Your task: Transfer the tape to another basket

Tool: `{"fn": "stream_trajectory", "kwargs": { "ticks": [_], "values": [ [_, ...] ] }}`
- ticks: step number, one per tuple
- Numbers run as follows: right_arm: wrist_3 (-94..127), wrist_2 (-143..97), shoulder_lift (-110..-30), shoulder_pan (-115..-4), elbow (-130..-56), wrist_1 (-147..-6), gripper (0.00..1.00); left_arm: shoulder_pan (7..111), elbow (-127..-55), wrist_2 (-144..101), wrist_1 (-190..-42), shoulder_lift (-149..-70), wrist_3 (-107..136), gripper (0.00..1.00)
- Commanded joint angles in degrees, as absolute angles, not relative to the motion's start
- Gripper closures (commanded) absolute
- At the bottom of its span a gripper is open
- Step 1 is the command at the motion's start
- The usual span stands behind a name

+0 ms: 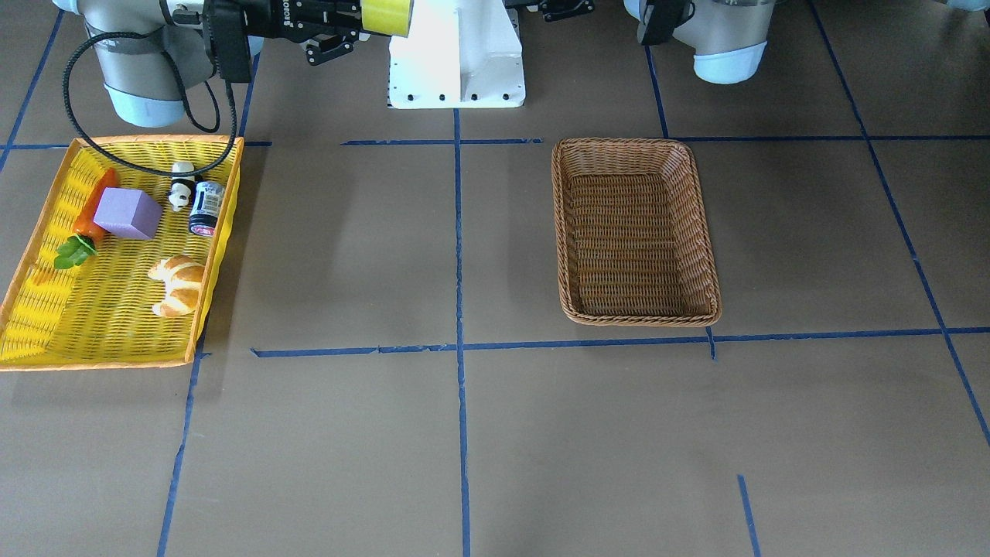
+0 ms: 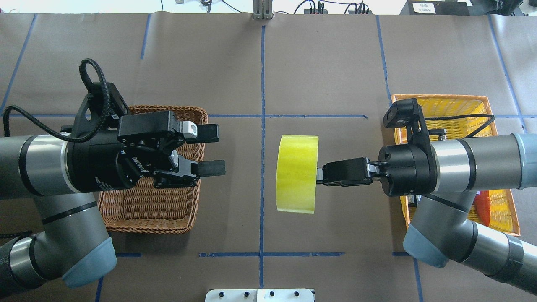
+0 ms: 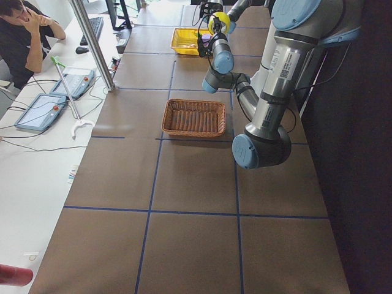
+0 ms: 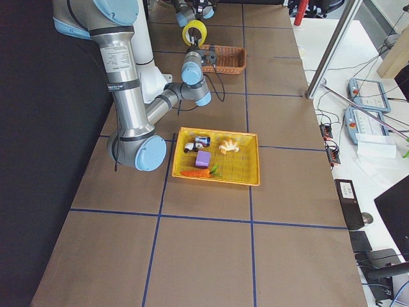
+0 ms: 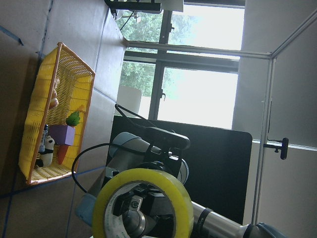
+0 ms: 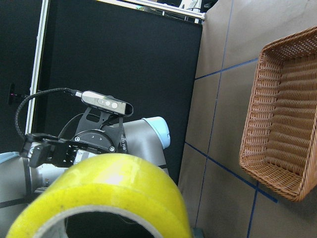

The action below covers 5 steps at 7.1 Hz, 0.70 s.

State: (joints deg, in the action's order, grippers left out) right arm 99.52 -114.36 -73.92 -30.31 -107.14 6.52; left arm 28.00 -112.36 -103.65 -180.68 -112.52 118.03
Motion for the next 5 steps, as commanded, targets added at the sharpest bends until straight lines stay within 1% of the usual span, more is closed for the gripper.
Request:
{"fn": "stream_trajectory", "kwargs": {
  "ticks": [1,3,5],
  "values": [
    [99.4,-112.24,-73.92,-27.86,-107.05,7.38,1.0,24.88,-112.41,-102.39,-180.7,-114.52,118.12,0.0],
    [99.4,-111.89,-73.83,-27.16,-107.05,7.29,1.0,23.13,-112.32,-102.3,-180.53,-115.39,118.04,0.0],
    [99.32,-111.62,-73.83,-26.72,-107.14,7.21,1.0,19.71,-112.24,-95.76,-180.09,-116.36,117.86,0.0]
  ]
}}
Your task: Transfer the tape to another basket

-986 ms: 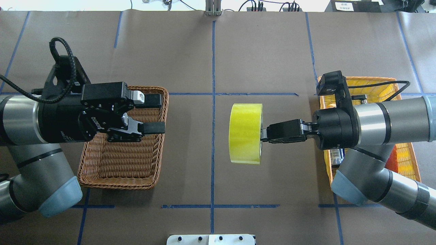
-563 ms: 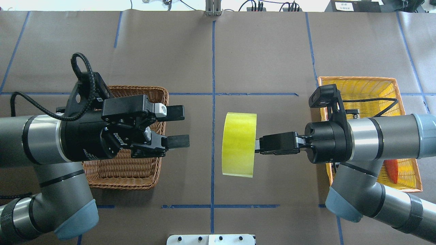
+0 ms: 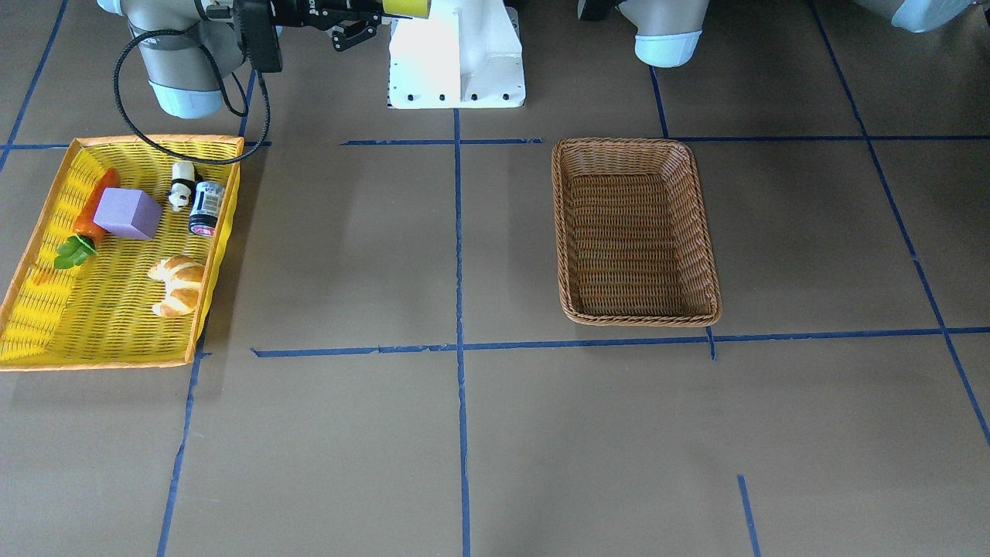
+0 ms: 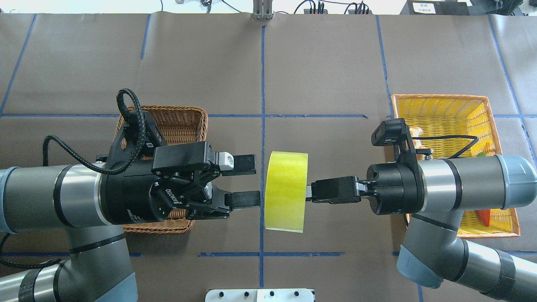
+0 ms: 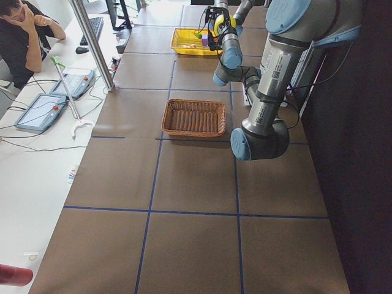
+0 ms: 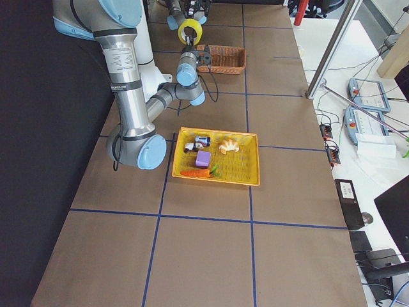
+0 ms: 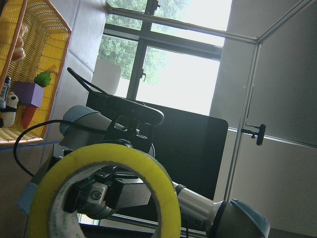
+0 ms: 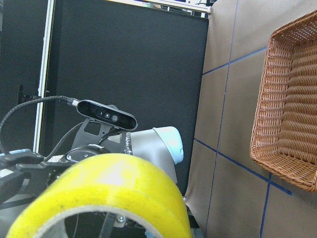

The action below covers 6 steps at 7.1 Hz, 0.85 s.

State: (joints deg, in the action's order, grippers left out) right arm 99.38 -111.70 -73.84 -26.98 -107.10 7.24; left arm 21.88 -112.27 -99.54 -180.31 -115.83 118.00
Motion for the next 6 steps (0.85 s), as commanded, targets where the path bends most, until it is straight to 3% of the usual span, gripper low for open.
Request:
{"fn": "stream_trajectory", "kwargs": {
  "ticks": [1,6],
  "values": [
    [99.32,-111.71,-73.92,-26.54,-107.23,7.21,1.0,18.99,-111.89,-95.02,-180.09,-116.63,117.69,0.0],
    [99.23,-111.45,-73.65,-24.7,-107.31,6.94,1.0,18.55,-111.45,-93.6,-179.39,-119.0,117.69,0.0]
  ]
}}
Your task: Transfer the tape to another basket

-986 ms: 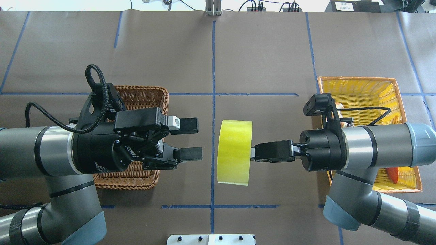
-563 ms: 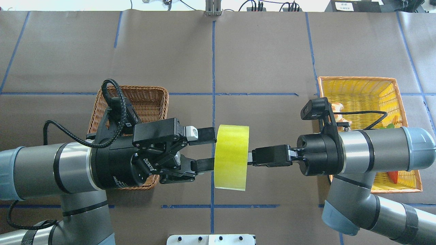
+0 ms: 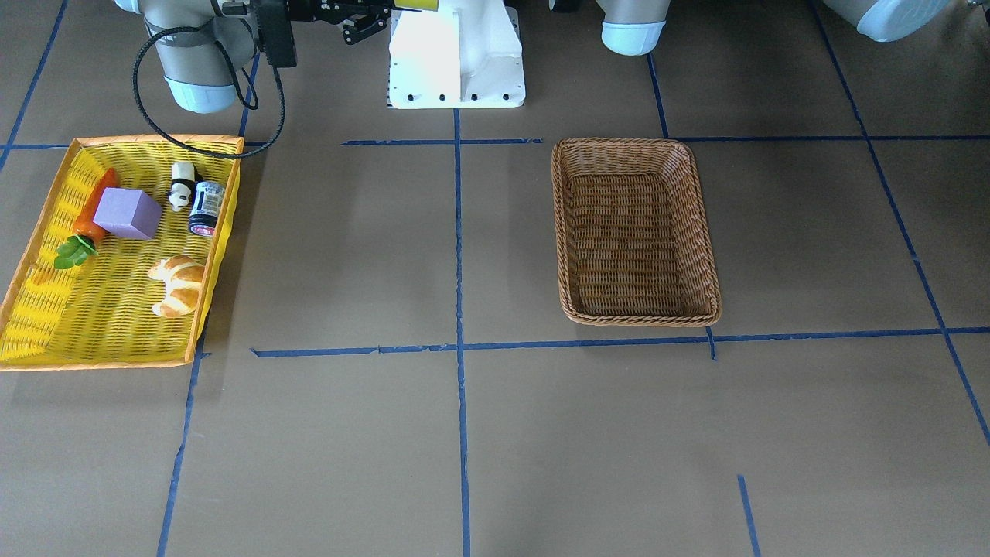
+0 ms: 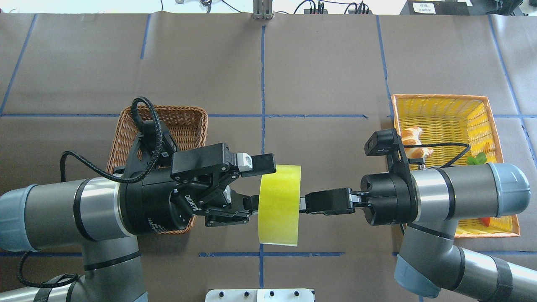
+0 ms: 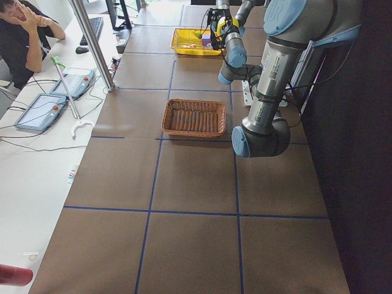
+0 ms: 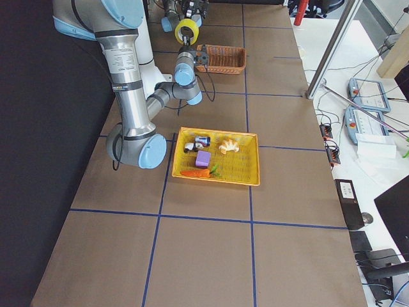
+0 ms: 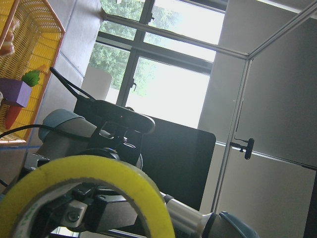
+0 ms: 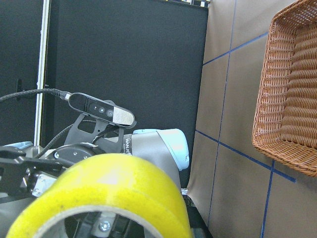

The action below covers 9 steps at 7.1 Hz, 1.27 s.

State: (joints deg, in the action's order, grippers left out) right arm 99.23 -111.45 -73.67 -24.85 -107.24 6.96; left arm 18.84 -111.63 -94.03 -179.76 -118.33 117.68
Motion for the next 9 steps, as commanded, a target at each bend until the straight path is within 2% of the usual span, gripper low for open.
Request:
{"fn": "stream_trajectory", "kwargs": {
  "ticks": [1,3,4,5,6,8,9],
  "values": [
    [99.23,-111.36,-73.57,-24.7,-107.31,6.94,1.0,18.46,-111.53,-93.52,-177.64,-119.09,117.69,0.0],
    [99.23,-111.36,-73.48,-24.7,-107.23,6.94,1.0,17.67,-111.18,-93.43,-177.19,-119.36,117.42,0.01],
    [99.23,-111.36,-73.48,-24.7,-107.23,6.94,1.0,17.41,-111.27,-93.43,-177.19,-119.44,117.42,0.21],
    [99.23,-111.36,-73.48,-24.7,-107.23,6.94,1.0,16.01,-111.27,-91.95,-177.27,-119.44,117.42,0.61],
    [99.23,-111.36,-73.48,-24.7,-107.23,6.94,1.0,15.65,-111.27,-91.41,-177.28,-119.27,117.25,0.9],
    [99.23,-111.36,-73.48,-24.7,-107.23,6.94,0.97,15.64,-111.27,-91.41,-177.36,-119.27,117.16,1.0],
    [99.23,-111.53,-73.48,-24.61,-107.14,6.94,0.7,15.73,-111.27,-91.58,-177.54,-119.18,117.16,1.0]
  ]
}}
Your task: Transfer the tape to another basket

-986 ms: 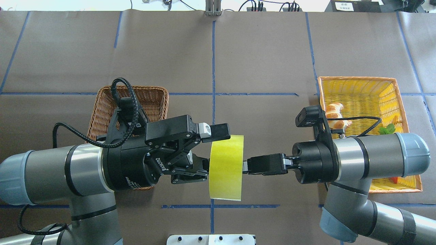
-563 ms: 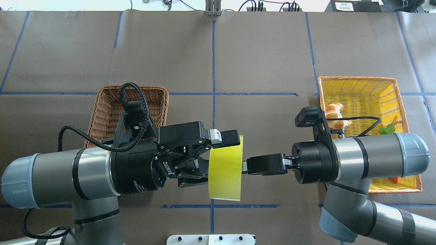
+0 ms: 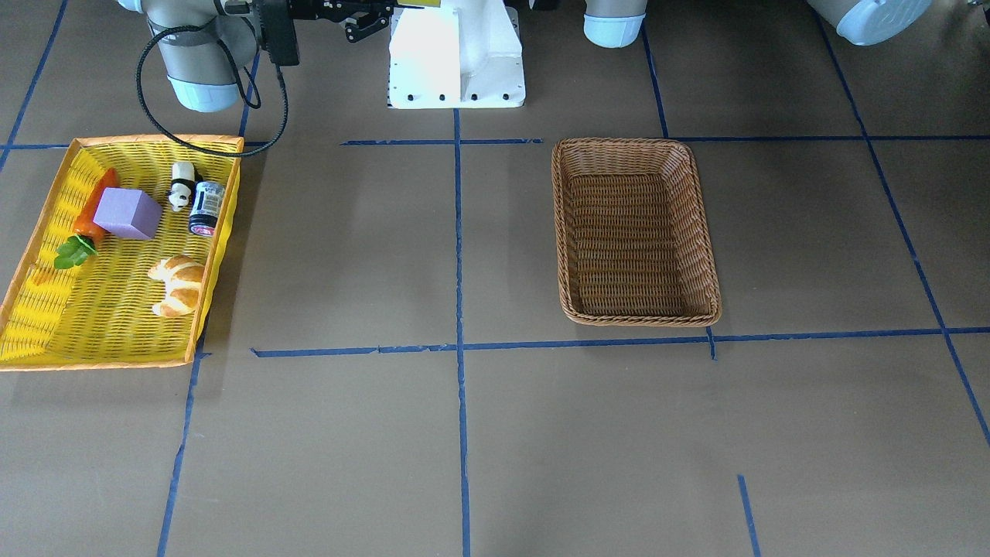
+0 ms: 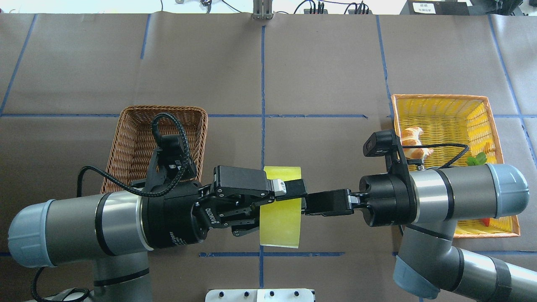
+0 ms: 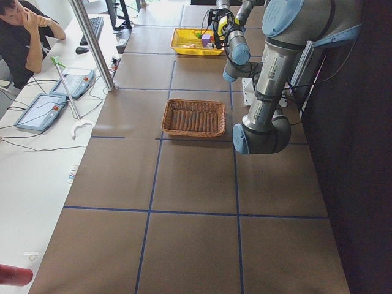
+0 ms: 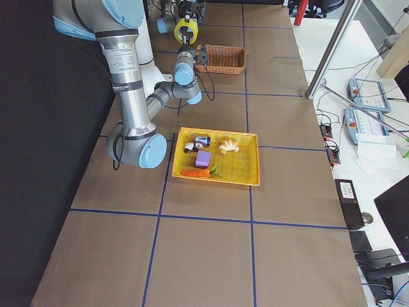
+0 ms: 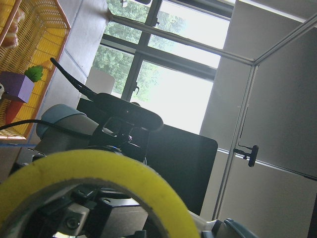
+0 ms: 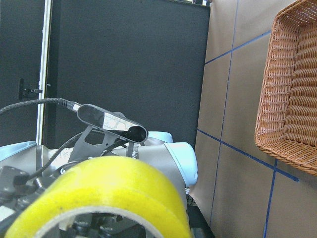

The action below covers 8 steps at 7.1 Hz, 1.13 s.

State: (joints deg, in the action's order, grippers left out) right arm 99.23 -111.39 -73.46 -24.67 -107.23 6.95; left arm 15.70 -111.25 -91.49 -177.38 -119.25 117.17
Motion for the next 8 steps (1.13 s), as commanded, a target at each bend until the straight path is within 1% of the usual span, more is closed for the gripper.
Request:
{"fn": "stream_trajectory", "kwargs": {
  "ticks": [1,6,8],
  "values": [
    [99.4,-111.19,-73.48,-24.7,-107.23,6.94,0.01,15.65,-111.36,-91.58,-177.45,-119.27,117.25,1.0],
    [99.23,-111.71,-74.09,-25.4,-107.58,7.38,0.0,15.82,-112.41,-91.67,-177.45,-118.92,117.25,1.0],
    [99.32,-111.88,-76.88,-25.49,-109.41,7.47,0.0,16.26,-114.86,-91.67,-177.28,-118.48,117.07,1.0]
  ]
}}
